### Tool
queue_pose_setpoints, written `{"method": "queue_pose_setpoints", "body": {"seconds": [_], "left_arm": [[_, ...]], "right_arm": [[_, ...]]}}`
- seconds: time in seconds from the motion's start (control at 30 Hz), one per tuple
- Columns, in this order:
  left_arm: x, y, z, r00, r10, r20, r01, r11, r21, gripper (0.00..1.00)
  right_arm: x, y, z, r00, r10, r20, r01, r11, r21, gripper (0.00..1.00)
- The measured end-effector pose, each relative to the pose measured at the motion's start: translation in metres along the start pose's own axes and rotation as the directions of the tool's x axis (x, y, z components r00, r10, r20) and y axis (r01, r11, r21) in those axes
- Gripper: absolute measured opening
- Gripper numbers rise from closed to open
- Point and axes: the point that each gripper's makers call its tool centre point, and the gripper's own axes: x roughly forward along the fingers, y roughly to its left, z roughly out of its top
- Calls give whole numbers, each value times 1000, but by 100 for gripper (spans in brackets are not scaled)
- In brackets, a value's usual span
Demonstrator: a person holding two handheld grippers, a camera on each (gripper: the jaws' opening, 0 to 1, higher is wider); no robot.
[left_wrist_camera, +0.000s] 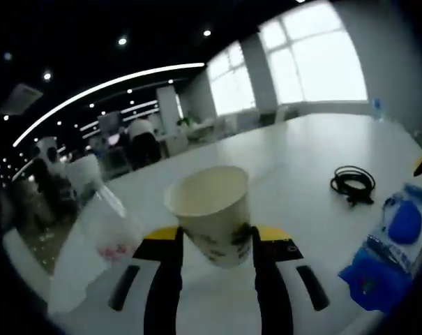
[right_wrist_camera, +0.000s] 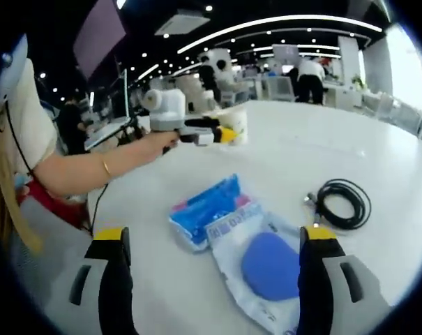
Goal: Arrange the tabletop items into an orderly group along one side of the table until the central work area is clear of visible clutter.
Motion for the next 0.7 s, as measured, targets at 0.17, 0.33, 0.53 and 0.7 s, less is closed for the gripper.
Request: {"method": "queue_pose_setpoints", "body": {"seconds": [0.17,0.33,0.53,0.7], "left_arm": [[7,1,-8,1000,6,-5,-6,1000,-2,37],[9,0,-14,1000,4,-16,-4,1000,-17,37],[14,2,-17,1000,19,-15,-19,1000,16,37],[19,5,-24,999,30,-31,-29,999,22,37]], "right_arm": [[-1,-3,-1,1000,-7,-3,7,1000,0,99],[-2,-6,-5,1000,-15,-14,15,1000,2,98],[0,-3,-7,1000,-4,-22,4,1000,3,98],[0,-5,-7,1000,-5,-23,5,1000,7,98]]}}
